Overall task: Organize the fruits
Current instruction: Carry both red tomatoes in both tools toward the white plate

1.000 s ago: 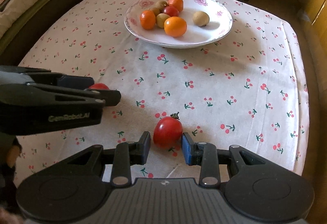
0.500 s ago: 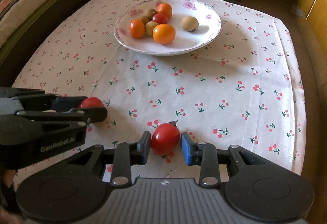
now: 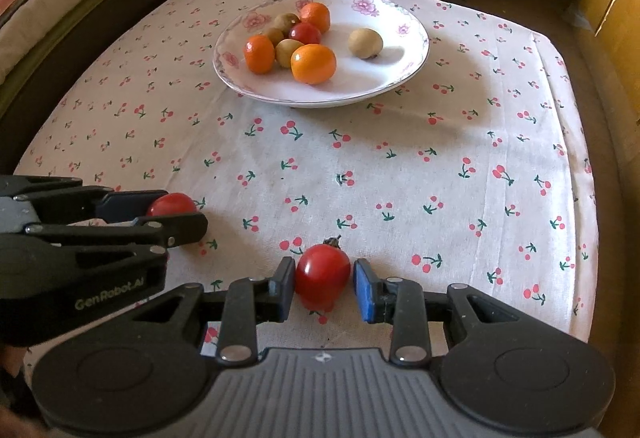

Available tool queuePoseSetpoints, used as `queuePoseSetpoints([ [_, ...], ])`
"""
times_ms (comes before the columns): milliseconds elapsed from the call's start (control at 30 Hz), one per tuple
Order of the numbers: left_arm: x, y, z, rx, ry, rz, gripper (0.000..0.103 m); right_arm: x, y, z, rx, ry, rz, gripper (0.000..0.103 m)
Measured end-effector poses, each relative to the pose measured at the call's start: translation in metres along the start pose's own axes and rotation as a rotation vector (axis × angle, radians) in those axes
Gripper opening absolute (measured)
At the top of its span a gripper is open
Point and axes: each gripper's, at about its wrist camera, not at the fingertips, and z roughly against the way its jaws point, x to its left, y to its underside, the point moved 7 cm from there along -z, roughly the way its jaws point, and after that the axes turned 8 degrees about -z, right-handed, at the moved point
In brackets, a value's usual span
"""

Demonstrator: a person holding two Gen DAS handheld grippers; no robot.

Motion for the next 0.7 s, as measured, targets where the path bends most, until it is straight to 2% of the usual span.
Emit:
queuePoseSetpoints([
  [133,-0.002,0.001,0.002,0.001,-0.002,-0.019,0.037,0.005,0.002,0.001,-0.003,0.025,0.039,0.03],
  [300,-0.003,0.001,0.009,-0.011,0.002,-0.016,0.037,0.005,0.003,0.008,-0.006,0.008,0.023,0.03],
  [700,0.001,-0.008,0.031,-0.052,0.002,0.008,0.037,0.001,-0.005,0.042,-0.091,-0.015,-0.013,0.03],
])
